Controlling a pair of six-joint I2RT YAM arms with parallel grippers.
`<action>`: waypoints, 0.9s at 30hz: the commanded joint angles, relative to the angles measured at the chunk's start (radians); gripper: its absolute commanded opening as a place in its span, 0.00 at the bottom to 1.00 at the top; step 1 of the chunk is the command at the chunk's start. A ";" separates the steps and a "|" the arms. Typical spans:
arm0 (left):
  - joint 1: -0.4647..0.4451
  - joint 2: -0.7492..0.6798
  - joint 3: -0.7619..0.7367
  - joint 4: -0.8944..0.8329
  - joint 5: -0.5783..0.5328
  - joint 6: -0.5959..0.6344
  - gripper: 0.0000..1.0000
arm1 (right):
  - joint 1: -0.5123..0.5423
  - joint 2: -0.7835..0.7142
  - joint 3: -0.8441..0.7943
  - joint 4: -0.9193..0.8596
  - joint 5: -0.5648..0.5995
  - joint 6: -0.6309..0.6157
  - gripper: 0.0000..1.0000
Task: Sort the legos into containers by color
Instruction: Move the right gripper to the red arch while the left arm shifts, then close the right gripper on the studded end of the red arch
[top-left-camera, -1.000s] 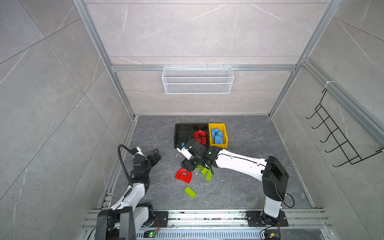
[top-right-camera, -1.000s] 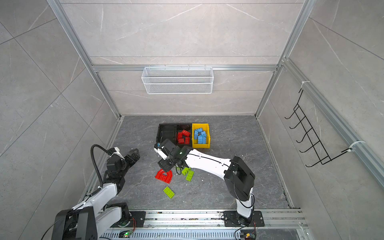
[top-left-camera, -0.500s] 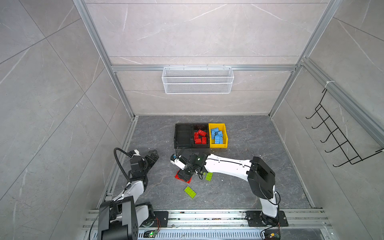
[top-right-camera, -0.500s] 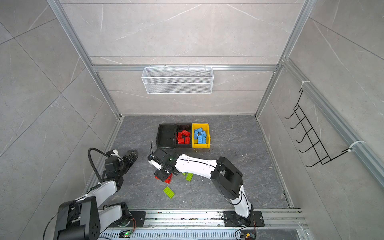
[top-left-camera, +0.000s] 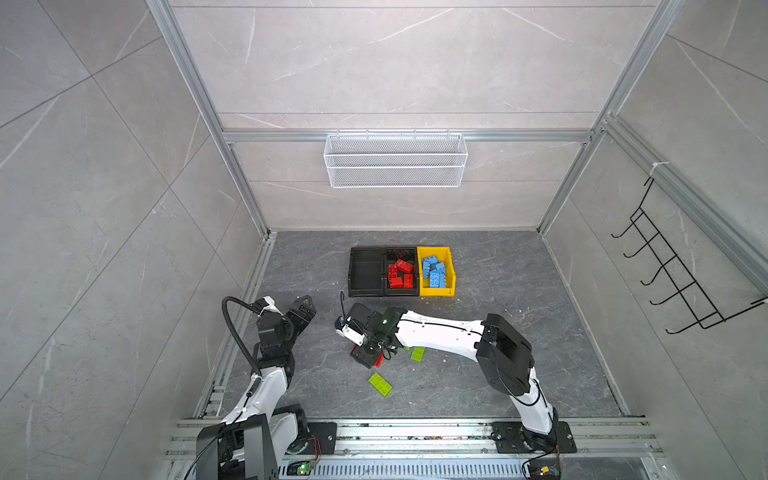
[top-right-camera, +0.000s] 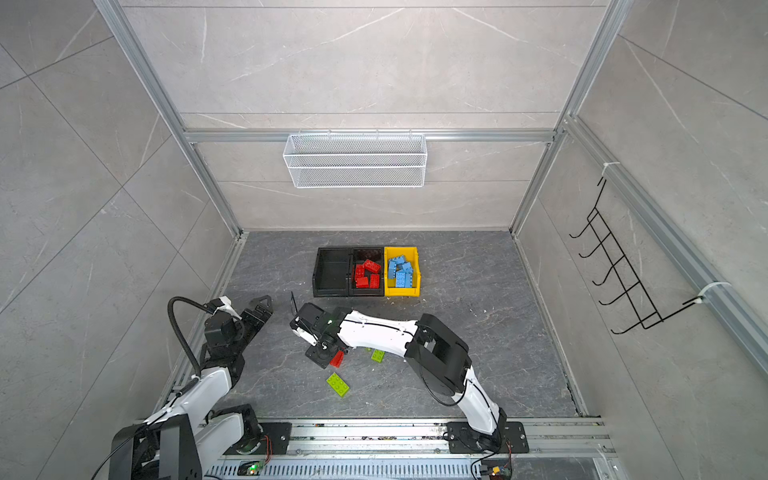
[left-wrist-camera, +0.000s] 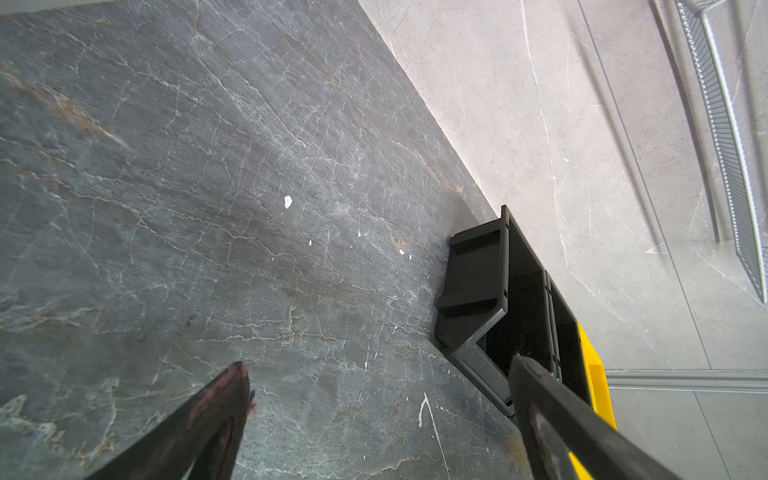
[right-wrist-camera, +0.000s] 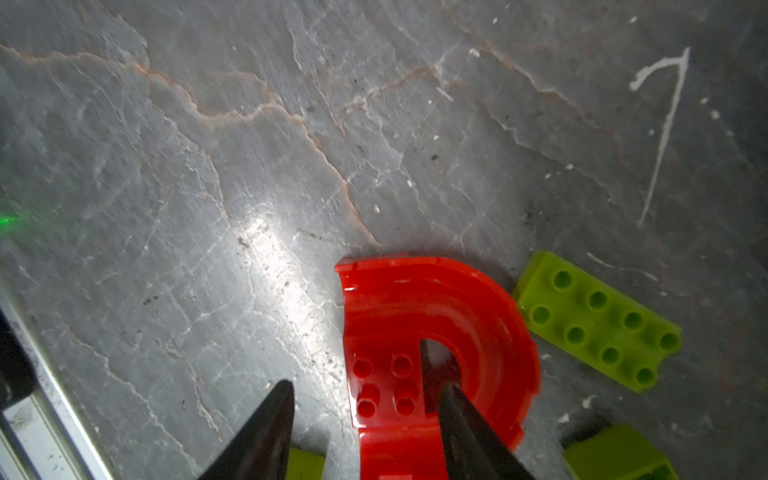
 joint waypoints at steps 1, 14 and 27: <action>0.006 -0.022 0.007 0.015 -0.011 0.022 0.99 | 0.003 0.026 0.032 -0.029 0.019 -0.002 0.57; 0.006 -0.051 -0.002 0.008 -0.027 0.022 0.99 | 0.014 0.084 0.068 -0.052 0.066 0.000 0.50; 0.005 -0.056 -0.002 0.004 -0.032 0.023 0.99 | 0.025 0.141 0.116 -0.093 0.135 -0.016 0.45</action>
